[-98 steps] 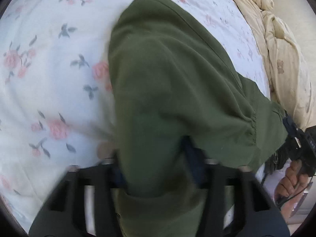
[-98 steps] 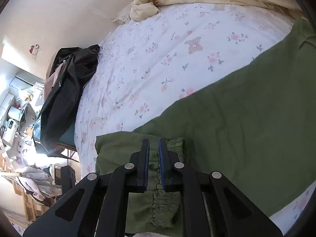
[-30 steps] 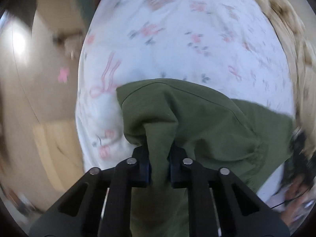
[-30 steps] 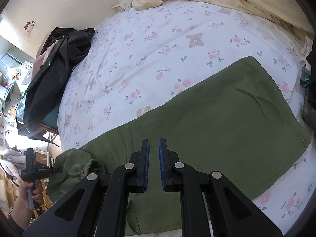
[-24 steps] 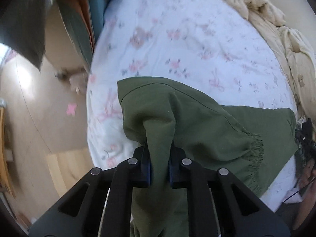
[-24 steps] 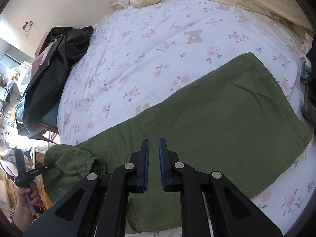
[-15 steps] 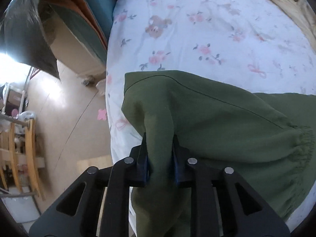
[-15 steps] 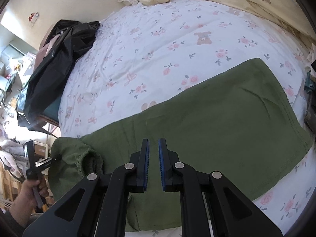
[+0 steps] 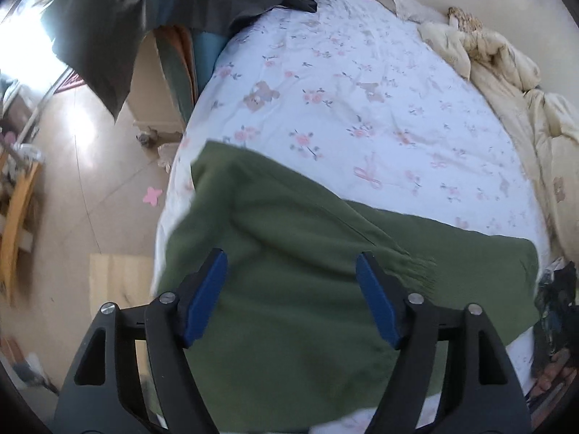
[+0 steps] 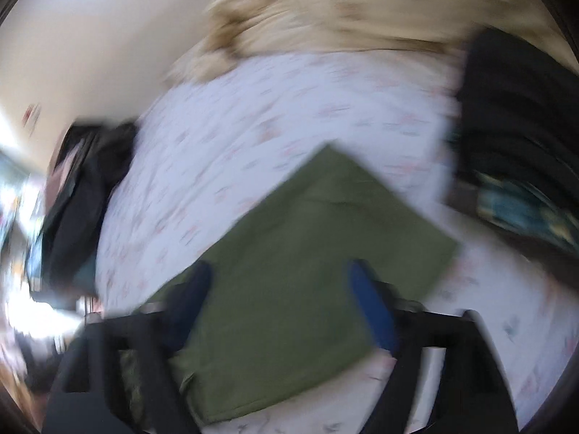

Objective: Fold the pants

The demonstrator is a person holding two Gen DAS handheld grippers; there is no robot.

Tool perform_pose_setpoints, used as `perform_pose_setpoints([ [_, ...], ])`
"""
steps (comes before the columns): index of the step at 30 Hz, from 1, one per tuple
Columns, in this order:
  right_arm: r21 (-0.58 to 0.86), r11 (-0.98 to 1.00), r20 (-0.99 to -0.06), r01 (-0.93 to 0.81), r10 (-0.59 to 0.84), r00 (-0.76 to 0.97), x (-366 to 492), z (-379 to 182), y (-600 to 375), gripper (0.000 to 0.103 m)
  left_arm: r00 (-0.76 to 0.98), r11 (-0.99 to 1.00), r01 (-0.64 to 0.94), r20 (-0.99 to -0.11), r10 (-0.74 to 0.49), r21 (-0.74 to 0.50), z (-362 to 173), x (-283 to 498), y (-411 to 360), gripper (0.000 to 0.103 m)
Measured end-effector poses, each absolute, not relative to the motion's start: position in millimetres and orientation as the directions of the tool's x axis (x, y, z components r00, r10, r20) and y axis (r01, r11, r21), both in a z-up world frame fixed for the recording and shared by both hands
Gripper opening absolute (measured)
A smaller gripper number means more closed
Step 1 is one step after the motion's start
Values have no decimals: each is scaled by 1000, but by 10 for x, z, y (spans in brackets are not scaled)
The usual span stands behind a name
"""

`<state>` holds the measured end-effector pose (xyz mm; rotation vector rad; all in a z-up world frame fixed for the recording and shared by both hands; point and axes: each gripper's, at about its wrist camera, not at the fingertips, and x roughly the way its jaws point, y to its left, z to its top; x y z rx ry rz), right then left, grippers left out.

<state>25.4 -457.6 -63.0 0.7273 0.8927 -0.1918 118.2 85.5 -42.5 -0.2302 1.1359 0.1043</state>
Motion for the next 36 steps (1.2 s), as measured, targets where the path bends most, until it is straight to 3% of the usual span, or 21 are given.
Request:
perform_pose_setpoints([
  [10, 554, 536, -814, 637, 191, 548, -51, -1280, -5132, 84, 433, 970, -199, -901, -39, -138, -457, 1034, 765, 71],
  [12, 535, 543, -827, 648, 180, 533, 19, -1353, -5157, 84, 441, 968, -201, -896, -50, -152, -446, 1033, 776, 75],
  [14, 547, 548, -822, 633, 209, 530, 113, -1429, -5163, 77, 448, 967, -203, -893, -49, -155, -440, 1040, 789, 91],
  [15, 555, 548, -817, 625, 222, 532, 153, -1457, -5160, 68, 453, 966, -204, -890, -52, -160, -435, 1040, 796, 91],
  [16, 555, 558, -817, 617, 228, 529, 204, -1480, -5149, 66, 457, 965, -203, -888, -55, -165, -430, 1045, 802, 91],
  [22, 542, 560, -822, 626, 197, 535, 352, -1638, -5175, 66, 450, 960, -198, -888, -89, -197, -448, 1081, 799, 91],
  [23, 529, 575, -827, 624, 185, 531, 380, -1629, -5154, 63, 449, 960, -197, -889, -92, -199, -453, 1083, 788, 91],
  [25, 471, 618, -853, 629, 137, 504, 422, -1588, -5106, 19, 440, 962, -190, -893, -96, -197, -470, 1094, 759, 91],
  [26, 469, 625, -853, 624, 137, 504, 430, -1571, -5102, 4, 436, 963, -187, -895, -95, -194, -477, 1096, 744, 91],
  [33, 484, 697, -791, 529, 91, 605, 375, -1138, -4999, 2, 441, 960, -152, -885, -149, -237, -386, 1099, 606, 91],
  [36, 395, 843, -741, 366, 57, 669, 465, -668, -4608, 2, 447, 964, -129, -882, -152, -232, -363, 1070, 567, 91],
])
